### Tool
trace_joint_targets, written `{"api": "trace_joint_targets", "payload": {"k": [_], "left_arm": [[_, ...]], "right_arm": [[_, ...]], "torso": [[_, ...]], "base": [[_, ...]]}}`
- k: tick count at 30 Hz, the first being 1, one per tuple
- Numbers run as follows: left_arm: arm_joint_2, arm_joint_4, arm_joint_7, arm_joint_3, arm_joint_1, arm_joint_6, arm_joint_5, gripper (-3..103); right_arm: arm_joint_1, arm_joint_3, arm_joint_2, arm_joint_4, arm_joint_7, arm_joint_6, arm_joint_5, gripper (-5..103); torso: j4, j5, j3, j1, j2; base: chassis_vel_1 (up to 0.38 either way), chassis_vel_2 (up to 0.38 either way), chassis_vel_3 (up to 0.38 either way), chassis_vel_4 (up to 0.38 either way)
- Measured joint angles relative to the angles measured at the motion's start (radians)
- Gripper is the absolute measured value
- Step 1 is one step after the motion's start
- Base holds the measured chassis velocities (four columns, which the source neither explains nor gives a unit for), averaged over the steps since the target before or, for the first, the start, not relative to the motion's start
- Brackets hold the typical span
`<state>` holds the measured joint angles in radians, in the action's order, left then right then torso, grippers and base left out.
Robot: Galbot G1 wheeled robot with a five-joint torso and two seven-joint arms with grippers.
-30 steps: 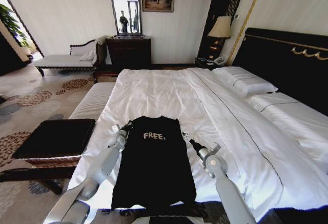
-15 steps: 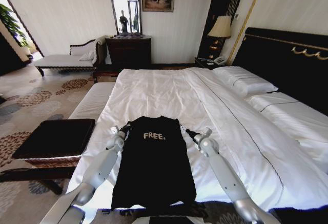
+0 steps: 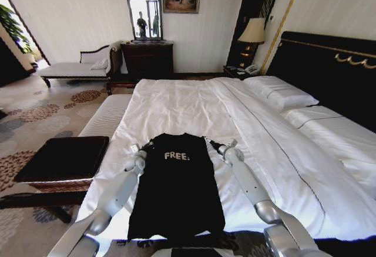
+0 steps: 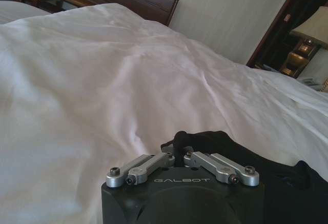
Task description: Fold the clothes on the bed and place them into the basket.
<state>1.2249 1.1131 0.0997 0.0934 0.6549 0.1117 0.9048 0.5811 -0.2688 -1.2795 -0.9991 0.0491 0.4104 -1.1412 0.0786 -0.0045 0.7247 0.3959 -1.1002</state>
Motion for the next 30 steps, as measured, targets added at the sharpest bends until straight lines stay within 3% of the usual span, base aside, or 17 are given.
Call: {"api": "trace_joint_targets", "payload": {"k": [12,15,16,19,21,22,24,28,30], "left_arm": [[-0.004,-0.017,0.0,-0.013,-0.011,0.003,0.008,2],[-0.004,-0.016,0.001,-0.013,-0.014,0.007,0.015,2],[-0.004,-0.016,0.001,-0.013,-0.014,0.007,0.015,2],[-0.005,-0.013,0.003,-0.011,-0.011,0.011,0.016,2],[-0.005,-0.012,0.003,-0.01,-0.009,0.011,0.016,2],[-0.005,-0.009,0.006,-0.008,-0.008,0.011,0.017,2],[-0.005,-0.006,0.008,-0.008,-0.007,0.011,0.017,2],[-0.01,0.0,0.01,-0.008,-0.005,0.013,0.02,2],[-0.011,0.002,0.01,-0.008,-0.005,0.013,0.021,2]], "right_arm": [[-0.068,0.009,-0.045,0.111,-0.015,0.006,0.021,103],[-0.082,0.015,-0.051,0.134,-0.02,0.006,0.032,90],[-0.082,0.015,-0.051,0.134,-0.02,0.006,0.032,90],[-0.085,0.016,-0.056,0.136,-0.017,0.006,0.035,74],[-0.085,0.016,-0.058,0.135,-0.015,0.006,0.036,74],[-0.087,0.017,-0.059,0.135,-0.014,0.006,0.036,63],[-0.088,0.018,-0.059,0.135,-0.014,0.007,0.036,63],[-0.088,0.02,-0.059,0.129,-0.012,0.007,0.037,41],[-0.087,0.02,-0.059,0.125,-0.011,0.007,0.038,36]], "torso": [[-0.0002,-0.0001,0.0,0.0,0.0],[0.0004,-0.0001,0.0,0.0,0.0],[0.0004,-0.0001,0.0,0.0,0.0],[0.0002,0.0,0.0,0.0,0.0],[0.0001,0.0001,0.0,0.0,0.0],[-0.0001,0.0,0.0,0.0,0.0],[-0.0001,0.0001,0.0,0.0,0.0],[0.0002,0.0001,0.0,0.0,0.0],[0.0002,0.0,0.0,0.0,0.0]], "base": [[0.0,0.0,0.0,0.0],[0.0,0.0,0.0,0.0],[0.0,0.0,0.0,0.0],[0.0,0.0,0.0,0.0],[0.0,0.0,0.0,0.0],[0.0,0.0,0.0,0.0],[0.0,0.0,0.0,0.0],[0.0,0.0,0.0,0.0],[0.0,0.0,0.0,0.0]]}}
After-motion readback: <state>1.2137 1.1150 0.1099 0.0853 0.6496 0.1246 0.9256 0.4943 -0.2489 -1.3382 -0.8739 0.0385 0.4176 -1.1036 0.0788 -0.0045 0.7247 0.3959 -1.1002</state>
